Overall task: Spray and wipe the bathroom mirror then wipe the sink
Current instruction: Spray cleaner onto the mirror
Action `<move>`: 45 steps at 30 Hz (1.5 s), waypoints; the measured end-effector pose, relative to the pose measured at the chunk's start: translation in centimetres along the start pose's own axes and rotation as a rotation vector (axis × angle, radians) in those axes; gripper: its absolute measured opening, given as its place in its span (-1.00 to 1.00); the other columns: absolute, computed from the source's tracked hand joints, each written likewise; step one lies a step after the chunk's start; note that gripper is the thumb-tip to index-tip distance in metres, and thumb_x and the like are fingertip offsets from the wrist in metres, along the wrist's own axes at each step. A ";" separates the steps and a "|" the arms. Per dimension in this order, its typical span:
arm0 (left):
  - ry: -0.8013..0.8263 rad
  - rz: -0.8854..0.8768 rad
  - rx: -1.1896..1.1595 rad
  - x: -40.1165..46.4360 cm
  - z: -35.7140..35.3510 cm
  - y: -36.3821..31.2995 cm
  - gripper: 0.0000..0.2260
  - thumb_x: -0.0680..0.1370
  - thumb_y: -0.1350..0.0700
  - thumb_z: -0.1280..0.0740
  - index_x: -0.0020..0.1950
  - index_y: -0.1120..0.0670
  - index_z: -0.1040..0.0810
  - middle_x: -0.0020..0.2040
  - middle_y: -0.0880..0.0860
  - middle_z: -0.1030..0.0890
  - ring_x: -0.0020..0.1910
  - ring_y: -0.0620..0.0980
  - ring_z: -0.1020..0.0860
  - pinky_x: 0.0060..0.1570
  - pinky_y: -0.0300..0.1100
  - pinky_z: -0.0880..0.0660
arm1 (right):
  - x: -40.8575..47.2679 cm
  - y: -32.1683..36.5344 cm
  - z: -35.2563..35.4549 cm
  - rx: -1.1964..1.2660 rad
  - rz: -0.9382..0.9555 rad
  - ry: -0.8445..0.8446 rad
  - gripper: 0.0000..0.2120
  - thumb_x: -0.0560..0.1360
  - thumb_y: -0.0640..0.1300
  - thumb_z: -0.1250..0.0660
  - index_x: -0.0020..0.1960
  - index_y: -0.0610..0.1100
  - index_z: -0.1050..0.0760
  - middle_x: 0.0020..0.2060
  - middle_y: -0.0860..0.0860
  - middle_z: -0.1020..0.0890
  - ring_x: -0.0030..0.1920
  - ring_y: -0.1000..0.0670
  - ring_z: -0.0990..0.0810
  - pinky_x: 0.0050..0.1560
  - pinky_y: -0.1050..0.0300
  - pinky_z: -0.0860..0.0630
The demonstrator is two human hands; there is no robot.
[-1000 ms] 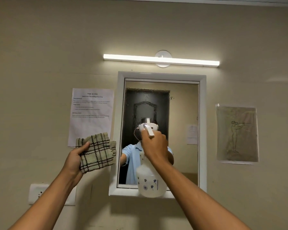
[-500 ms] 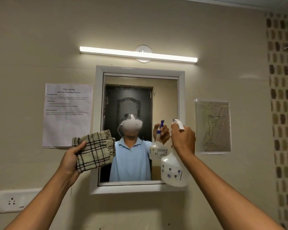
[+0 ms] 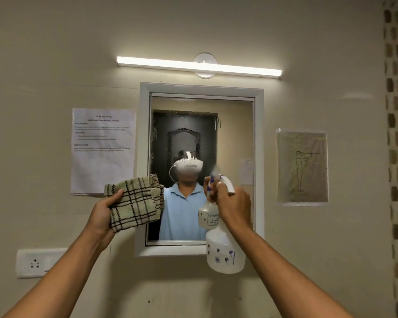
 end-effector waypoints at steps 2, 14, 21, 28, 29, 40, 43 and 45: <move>-0.023 -0.009 0.000 -0.2 1.0 -0.4 -0.72 0.64 0.09 -0.15 0.16 0.18 -0.60 -0.03 0.14 -0.72 -0.09 0.07 -0.71 -0.16 -0.02 -0.67 | -0.6 1.1 -2.1 -0.016 0.023 0.025 -0.64 0.59 0.08 -0.18 -0.23 -0.08 -0.60 -0.37 0.00 -0.62 -0.35 0.01 -0.59 -0.38 0.18 -0.50; -0.076 -0.062 0.017 -1.8 5.5 -1.9 -0.58 0.65 0.11 -0.13 -0.19 0.10 -0.76 -0.12 0.10 -0.74 -0.17 0.03 -0.72 -0.31 -0.12 -0.65 | -6.5 3.6 -10.4 0.032 0.088 0.276 -0.69 0.60 0.04 -0.18 -0.25 -0.04 -0.49 -0.44 0.08 -0.49 -0.40 0.09 -0.50 -0.40 0.25 -0.36; -0.070 -0.052 0.004 -1.8 6.1 -1.1 -0.58 0.65 0.10 -0.14 -0.18 0.08 -0.76 -0.09 0.10 -0.74 -0.14 0.04 -0.72 -0.30 -0.10 -0.65 | -7.2 0.9 -8.1 -0.034 0.061 0.259 -0.67 0.61 0.00 -0.18 -0.28 -0.08 -0.50 -0.41 -0.04 -0.56 -0.37 -0.03 -0.58 -0.34 0.00 -0.59; -0.040 0.005 0.007 -1.0 4.8 1.4 -0.60 0.65 0.09 -0.15 -0.13 0.11 -0.76 -0.03 0.13 -0.73 -0.08 0.07 -0.71 -0.21 -0.05 -0.67 | -4.1 -3.0 -1.3 -0.112 -0.017 0.083 -0.71 0.61 0.01 -0.20 -0.15 -0.12 -0.57 -0.36 0.00 -0.56 -0.39 0.13 -0.50 -0.47 0.34 -0.30; -0.041 0.012 0.007 -0.9 4.5 1.7 -0.61 0.65 0.09 -0.15 -0.13 0.11 -0.76 -0.03 0.13 -0.73 -0.08 0.07 -0.71 -0.20 -0.04 -0.67 | -3.7 -3.6 -0.4 -0.110 -0.034 0.063 -0.70 0.61 0.00 -0.21 -0.15 -0.13 -0.58 -0.39 0.01 -0.55 -0.41 0.13 -0.49 -0.48 0.34 -0.30; -0.005 0.063 0.017 -0.3 2.4 4.6 -0.63 0.65 0.09 -0.15 -0.08 0.12 -0.75 0.00 0.13 -0.72 -0.06 0.08 -0.71 -0.19 -0.02 -0.67 | -4.0 -8.9 5.3 -0.190 -0.173 -0.076 -0.67 0.59 0.00 -0.21 -0.29 -0.13 -0.50 -0.44 0.00 -0.51 -0.36 -0.08 -0.51 -0.41 0.16 -0.34; -0.002 0.074 0.014 -0.5 2.5 4.8 -0.62 0.65 0.09 -0.15 -0.11 0.10 -0.75 -0.01 0.12 -0.72 -0.06 0.07 -0.71 -0.19 -0.03 -0.67 | -5.6 -9.4 3.6 -0.167 -0.182 -0.037 -0.65 0.58 0.01 -0.21 -0.30 -0.12 -0.52 -0.42 -0.04 -0.54 -0.36 -0.08 -0.53 -0.39 0.12 -0.39; -0.008 0.079 0.014 -0.8 2.8 4.7 -0.62 0.65 0.08 -0.14 -0.09 0.11 -0.75 0.00 0.12 -0.72 -0.06 0.07 -0.71 -0.18 -0.02 -0.67 | -6.5 -8.8 2.1 -0.178 -0.154 0.000 -0.65 0.58 0.01 -0.21 -0.29 -0.13 -0.53 -0.41 -0.04 -0.54 -0.38 -0.03 -0.50 -0.40 0.15 -0.37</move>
Point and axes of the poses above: each hand's wrist, its own x-axis towards the middle knuckle, its own z-axis out of the back of the hand, y = z × x, the point moved 5 cm from there along x, towards the middle knuckle
